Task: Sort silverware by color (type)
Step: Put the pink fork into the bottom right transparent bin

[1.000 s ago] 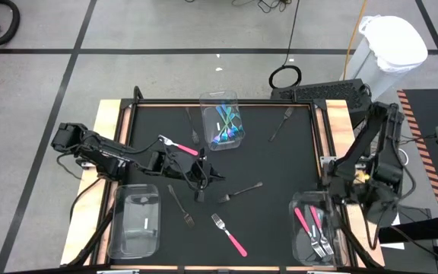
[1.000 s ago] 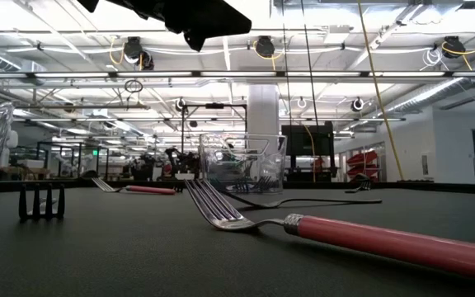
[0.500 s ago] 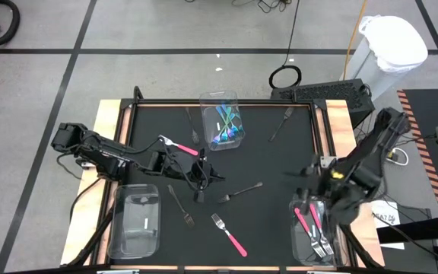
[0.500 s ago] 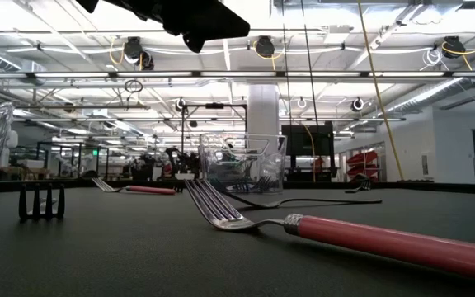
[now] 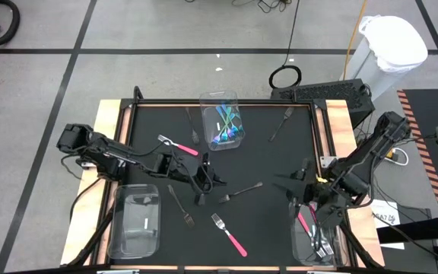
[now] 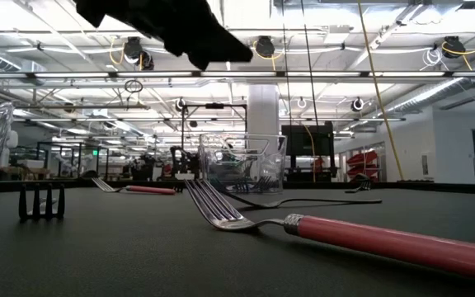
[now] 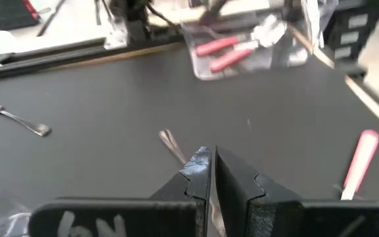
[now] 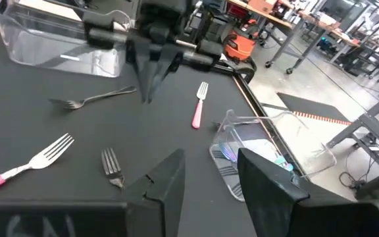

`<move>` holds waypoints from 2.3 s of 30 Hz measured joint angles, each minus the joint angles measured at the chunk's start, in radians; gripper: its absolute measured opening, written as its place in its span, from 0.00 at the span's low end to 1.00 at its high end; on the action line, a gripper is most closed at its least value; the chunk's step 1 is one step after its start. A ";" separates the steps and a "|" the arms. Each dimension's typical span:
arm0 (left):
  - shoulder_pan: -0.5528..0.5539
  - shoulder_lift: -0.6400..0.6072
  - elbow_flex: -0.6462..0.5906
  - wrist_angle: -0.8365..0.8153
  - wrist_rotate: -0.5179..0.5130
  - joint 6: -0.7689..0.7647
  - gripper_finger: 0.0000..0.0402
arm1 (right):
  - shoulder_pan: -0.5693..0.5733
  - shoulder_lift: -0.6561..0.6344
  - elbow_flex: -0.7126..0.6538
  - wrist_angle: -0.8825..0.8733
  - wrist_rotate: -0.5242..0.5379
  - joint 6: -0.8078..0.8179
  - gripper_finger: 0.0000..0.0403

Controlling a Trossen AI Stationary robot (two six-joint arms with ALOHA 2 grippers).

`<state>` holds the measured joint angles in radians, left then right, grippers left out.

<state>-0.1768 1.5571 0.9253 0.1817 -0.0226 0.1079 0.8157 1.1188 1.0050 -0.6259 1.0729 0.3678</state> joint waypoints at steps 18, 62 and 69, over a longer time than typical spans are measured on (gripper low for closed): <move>-0.126 0.150 0.212 -0.353 -0.096 0.012 0.08 | -0.064 0.032 0.000 0.054 -0.004 -0.048 0.34; -0.283 0.496 0.432 -0.322 0.025 0.010 0.40 | -0.064 0.032 0.000 0.060 -0.009 -0.020 0.34; -0.281 0.537 0.431 -0.325 0.021 0.009 0.40 | -0.064 0.032 0.000 0.070 -0.009 -0.020 0.34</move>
<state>-0.4576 2.0942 1.3566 -0.1429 -0.0013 0.1167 0.7521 1.1507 1.0050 -0.5558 1.0641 0.3473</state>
